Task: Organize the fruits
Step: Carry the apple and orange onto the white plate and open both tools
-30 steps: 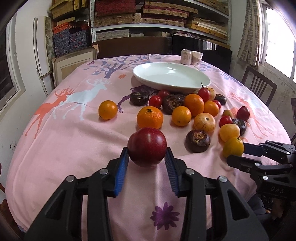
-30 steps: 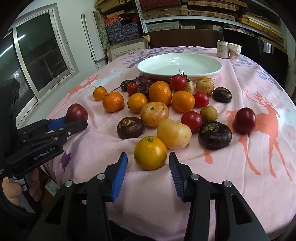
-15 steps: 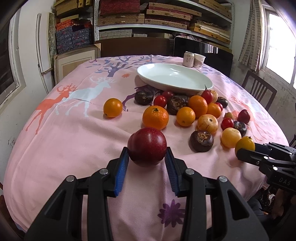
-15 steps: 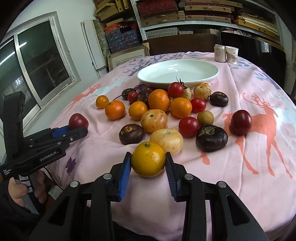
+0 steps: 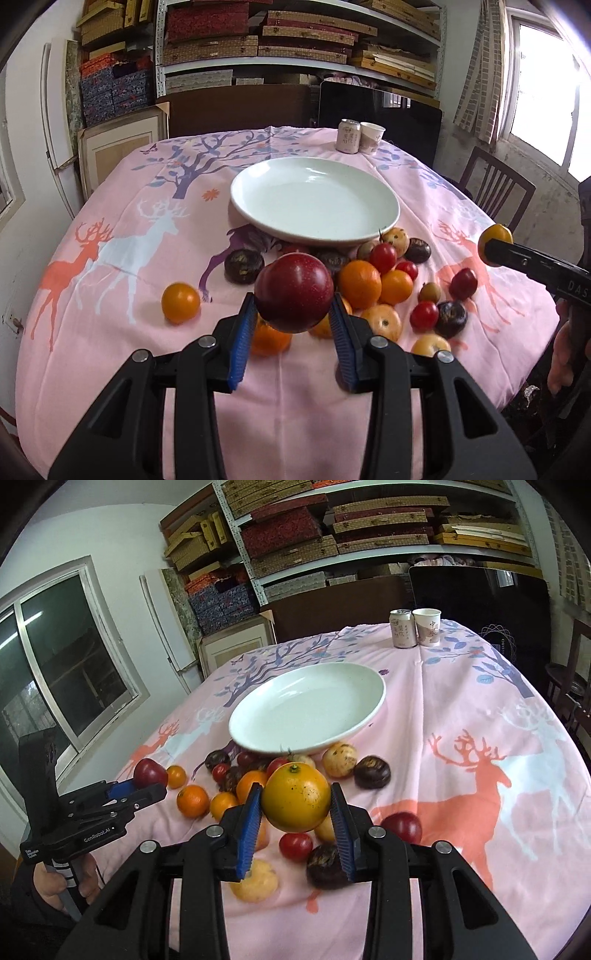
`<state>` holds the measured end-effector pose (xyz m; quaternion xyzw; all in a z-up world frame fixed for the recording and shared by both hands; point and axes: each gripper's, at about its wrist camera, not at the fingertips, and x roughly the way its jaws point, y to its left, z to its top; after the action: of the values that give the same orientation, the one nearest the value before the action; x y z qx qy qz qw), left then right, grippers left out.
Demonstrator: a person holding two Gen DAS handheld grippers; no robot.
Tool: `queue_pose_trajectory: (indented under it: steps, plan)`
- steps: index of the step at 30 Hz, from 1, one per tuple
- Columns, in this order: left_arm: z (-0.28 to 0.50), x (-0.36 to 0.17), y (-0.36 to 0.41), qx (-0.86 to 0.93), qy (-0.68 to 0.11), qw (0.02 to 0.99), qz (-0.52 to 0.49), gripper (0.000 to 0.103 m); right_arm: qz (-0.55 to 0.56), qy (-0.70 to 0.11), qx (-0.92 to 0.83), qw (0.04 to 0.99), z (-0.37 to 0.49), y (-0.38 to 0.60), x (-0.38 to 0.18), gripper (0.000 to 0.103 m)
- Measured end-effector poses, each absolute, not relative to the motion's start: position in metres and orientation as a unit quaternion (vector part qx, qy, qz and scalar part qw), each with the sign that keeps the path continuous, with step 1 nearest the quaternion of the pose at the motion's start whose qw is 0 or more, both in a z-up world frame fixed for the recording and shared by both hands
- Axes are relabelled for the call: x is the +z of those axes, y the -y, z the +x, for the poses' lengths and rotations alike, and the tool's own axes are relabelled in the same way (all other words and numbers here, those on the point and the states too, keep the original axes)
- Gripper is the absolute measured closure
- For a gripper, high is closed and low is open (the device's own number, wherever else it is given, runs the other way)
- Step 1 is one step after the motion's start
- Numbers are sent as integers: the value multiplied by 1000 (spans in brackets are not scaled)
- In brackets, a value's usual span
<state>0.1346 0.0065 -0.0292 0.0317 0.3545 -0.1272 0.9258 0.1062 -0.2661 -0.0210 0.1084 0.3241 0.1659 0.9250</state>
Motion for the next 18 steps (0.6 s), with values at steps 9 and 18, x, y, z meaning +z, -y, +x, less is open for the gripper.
queue_pose_trajectory:
  steps: [9, 18]
  plan:
    - [274, -17, 35, -142, -387, 910, 45, 64, 83, -346, 141, 924, 244, 265, -9, 66]
    - [396, -72, 35, -119, -475, 872, -7, 64, 93, -437, 115, 887, 373, 243, -61, 66]
